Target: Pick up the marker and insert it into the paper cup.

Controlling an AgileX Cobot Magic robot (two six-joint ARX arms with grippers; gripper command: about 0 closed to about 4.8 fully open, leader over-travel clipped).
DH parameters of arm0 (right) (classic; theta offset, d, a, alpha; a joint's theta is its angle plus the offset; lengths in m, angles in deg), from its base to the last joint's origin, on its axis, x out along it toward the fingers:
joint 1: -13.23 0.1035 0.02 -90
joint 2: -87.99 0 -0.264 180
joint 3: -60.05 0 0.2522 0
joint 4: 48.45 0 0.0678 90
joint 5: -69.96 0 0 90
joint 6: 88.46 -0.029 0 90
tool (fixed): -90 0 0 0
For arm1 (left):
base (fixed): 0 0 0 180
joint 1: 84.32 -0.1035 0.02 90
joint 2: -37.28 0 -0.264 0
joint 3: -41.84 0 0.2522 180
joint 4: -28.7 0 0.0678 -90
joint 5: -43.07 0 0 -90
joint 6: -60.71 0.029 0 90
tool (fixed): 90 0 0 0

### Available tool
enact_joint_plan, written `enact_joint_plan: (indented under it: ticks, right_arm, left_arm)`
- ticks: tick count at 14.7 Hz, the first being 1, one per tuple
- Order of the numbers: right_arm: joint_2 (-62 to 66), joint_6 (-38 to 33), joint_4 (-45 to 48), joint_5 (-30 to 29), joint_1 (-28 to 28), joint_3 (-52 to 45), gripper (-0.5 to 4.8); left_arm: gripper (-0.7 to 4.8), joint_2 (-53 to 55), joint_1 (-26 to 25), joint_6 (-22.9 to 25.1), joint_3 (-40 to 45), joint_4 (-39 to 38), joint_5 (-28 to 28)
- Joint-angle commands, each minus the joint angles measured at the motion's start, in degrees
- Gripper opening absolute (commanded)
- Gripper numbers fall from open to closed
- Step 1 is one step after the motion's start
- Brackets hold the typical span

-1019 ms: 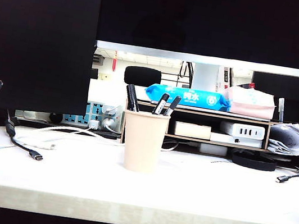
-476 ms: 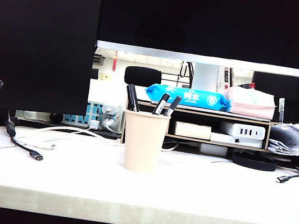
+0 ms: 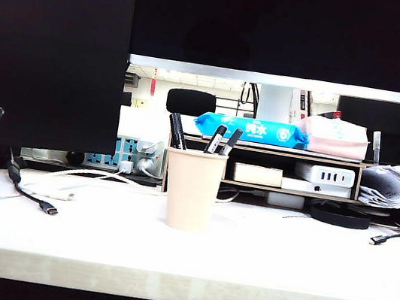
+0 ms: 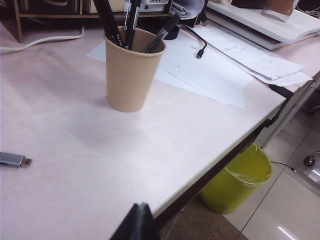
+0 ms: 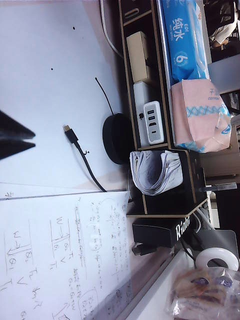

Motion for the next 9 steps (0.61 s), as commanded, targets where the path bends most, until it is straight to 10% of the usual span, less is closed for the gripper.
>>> enact_joint_plan:
  ticks: [1, 9]
  right_arm:
    - [0.0, -0.17, 1.05, 0.31, -0.04, -0.22, -0.05]
    - [0.0, -0.17, 1.05, 0.07, 1.01, -0.2, -0.05]
  left_arm:
    - [-0.05, -0.04, 0.02, 0.44, -0.07, 0.35, -0.22]
    - [-0.05, -1.68, 0.07, 0.44, 0.02, -0.66, 0.02]
